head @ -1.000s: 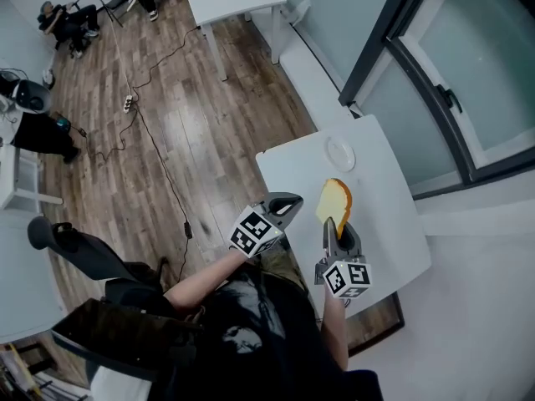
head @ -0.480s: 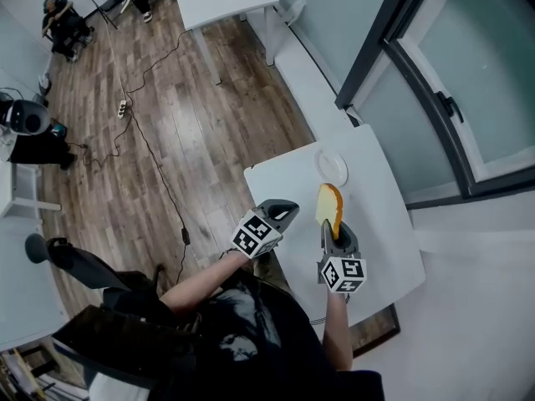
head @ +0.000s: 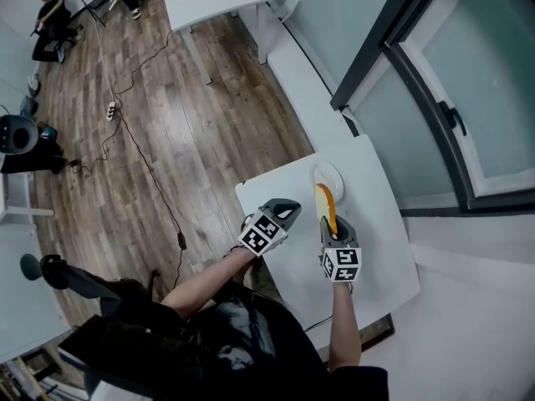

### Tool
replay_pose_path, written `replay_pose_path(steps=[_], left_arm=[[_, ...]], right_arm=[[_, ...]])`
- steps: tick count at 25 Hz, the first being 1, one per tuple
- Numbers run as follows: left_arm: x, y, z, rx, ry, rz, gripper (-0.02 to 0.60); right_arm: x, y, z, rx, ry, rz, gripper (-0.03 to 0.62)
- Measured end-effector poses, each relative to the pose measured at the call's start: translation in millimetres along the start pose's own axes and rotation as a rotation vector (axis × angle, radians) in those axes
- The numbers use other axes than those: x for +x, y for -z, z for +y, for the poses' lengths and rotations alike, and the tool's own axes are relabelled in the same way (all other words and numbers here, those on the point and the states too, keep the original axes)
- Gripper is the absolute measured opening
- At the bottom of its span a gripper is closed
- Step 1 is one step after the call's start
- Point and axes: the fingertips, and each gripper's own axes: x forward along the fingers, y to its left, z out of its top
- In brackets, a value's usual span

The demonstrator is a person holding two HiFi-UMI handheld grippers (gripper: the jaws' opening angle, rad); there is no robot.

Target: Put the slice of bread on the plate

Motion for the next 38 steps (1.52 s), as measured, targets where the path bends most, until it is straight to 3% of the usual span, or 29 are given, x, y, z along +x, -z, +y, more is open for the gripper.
replay_pose_path(steps=[4, 9, 15, 18, 20, 24, 30, 32, 36, 37, 38], left_arm=[[17, 3, 15, -0.023, 0.013, 0.023, 0.006], [22, 3, 29, -0.047, 0.018, 0.037, 0.006], [19, 15, 46, -0.084, -0.004, 0.057, 0.006], [17, 19, 50, -0.096, -0.008, 0.058, 0.006], [13, 23, 52, -0.104, -0.008, 0.062, 0.006], [6, 24, 56, -0.135, -0.011, 0.052, 0.006], [8, 23, 49, -0.141, 0.016, 0.055, 0.006], [9, 21, 45, -0.139, 0.023, 0.054, 0.006], [6, 15, 39, -0.128, 0.028, 0.042, 0.006], [4, 14, 39, -0.125, 0.029, 0.037, 0.006], [2, 12, 38, -0.121, 0.030, 0.032, 0.006]], right_arm=[[31, 7, -28, -0.084, 0.050, 0.068, 0.097], [86, 30, -64, -0.226, 0.070, 0.229, 0.097], [125, 36, -115, -0.563, 0.236, 0.378, 0.097], [137, 44, -124, -0.728, 0.321, 0.459, 0.097], [143, 52, -120, -0.784, 0.338, 0.476, 0.097], [149, 66, -103, -0.714, 0.229, 0.482, 0.107], [147, 80, -79, -0.532, 0.033, 0.555, 0.253], [144, 78, -74, -0.486, 0.002, 0.547, 0.255], [127, 61, -65, -0.383, 0.021, 0.460, 0.253], [119, 53, -61, -0.346, 0.033, 0.419, 0.234], [109, 43, -57, -0.308, 0.054, 0.368, 0.144]])
